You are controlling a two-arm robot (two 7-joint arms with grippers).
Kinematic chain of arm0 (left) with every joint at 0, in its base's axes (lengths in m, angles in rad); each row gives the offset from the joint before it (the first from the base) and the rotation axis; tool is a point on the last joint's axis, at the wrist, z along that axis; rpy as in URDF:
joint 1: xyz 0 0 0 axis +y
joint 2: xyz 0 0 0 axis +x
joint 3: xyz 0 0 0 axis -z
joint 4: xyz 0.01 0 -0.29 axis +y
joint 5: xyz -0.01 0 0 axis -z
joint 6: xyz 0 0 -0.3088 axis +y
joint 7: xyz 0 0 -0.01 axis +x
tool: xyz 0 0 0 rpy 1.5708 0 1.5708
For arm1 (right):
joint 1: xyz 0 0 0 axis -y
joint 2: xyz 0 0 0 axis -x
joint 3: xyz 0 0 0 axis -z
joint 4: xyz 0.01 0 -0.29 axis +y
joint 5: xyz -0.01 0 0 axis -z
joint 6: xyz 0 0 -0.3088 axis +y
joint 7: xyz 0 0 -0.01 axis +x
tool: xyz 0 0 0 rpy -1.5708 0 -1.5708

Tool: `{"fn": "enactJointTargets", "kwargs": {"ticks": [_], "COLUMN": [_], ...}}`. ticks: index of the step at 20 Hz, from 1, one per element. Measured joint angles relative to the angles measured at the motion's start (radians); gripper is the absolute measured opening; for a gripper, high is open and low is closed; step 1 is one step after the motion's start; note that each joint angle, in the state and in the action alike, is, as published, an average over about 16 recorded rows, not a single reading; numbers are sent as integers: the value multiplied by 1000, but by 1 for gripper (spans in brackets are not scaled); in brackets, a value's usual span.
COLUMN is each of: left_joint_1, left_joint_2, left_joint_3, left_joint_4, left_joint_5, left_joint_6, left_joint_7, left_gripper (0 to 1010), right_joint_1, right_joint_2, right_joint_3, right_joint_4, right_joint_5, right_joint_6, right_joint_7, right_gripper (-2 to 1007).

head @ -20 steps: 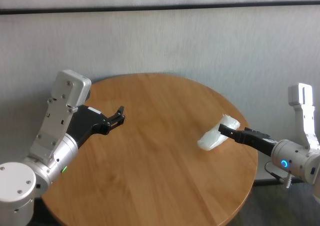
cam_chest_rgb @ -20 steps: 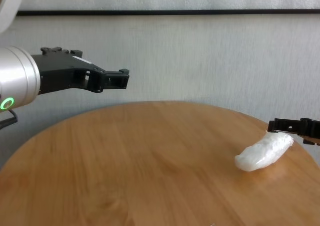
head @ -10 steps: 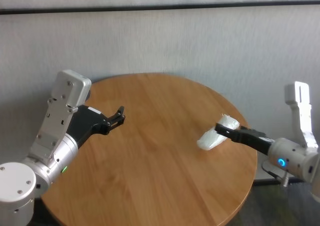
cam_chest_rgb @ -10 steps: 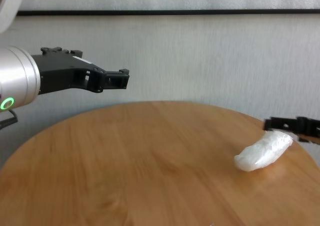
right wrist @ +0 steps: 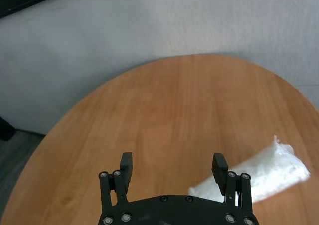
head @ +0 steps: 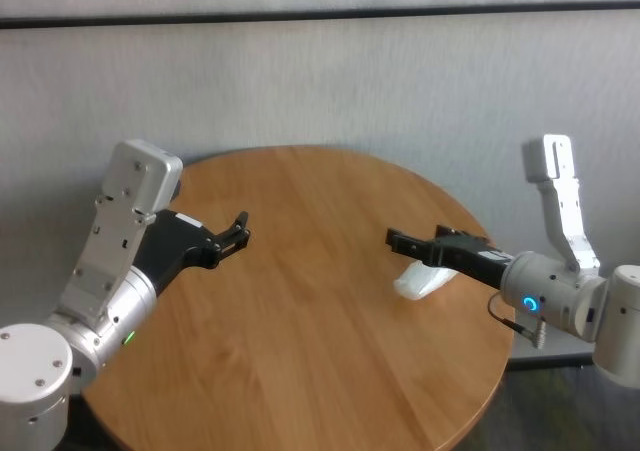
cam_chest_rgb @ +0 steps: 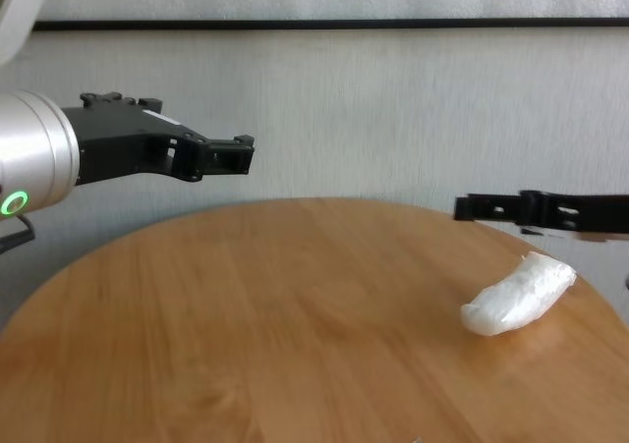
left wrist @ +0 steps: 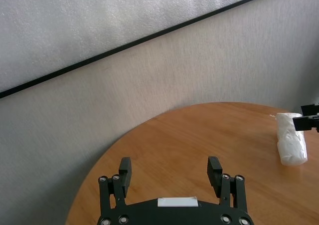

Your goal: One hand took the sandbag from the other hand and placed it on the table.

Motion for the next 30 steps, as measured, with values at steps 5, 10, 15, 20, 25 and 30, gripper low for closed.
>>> {"fn": "enactJointTargets", "kwargs": {"ticks": [5, 10, 15, 20, 25, 30], "left_joint_1": [0, 0, 0, 0, 0, 0], "left_joint_2": [0, 0, 0, 0, 0, 0], "left_joint_3": [0, 0, 0, 0, 0, 0], "left_joint_4": [0, 0, 0, 0, 0, 0], "left_joint_5": [0, 0, 0, 0, 0, 0], "left_joint_6": [0, 0, 0, 0, 0, 0], "left_joint_7": [0, 0, 0, 0, 0, 0], "left_gripper": [1002, 1002, 1002, 1002, 1002, 1002], "right_joint_1": [44, 94, 139, 170, 183, 186], "right_joint_2": [-28, -68, -110, -146, -168, -179], "right_joint_3": [-28, -52, -69, -79, -82, -81], "right_joint_4": [14, 42, 74, 98, 108, 111], "right_joint_5": [-40, -80, -111, -132, -144, -149], "right_joint_6": [-8, -23, -36, -42, -40, -36], "right_joint_7": [27, 50, 70, 87, 101, 109], "right_gripper": [1000, 1000, 1000, 1001, 1001, 1001]}}
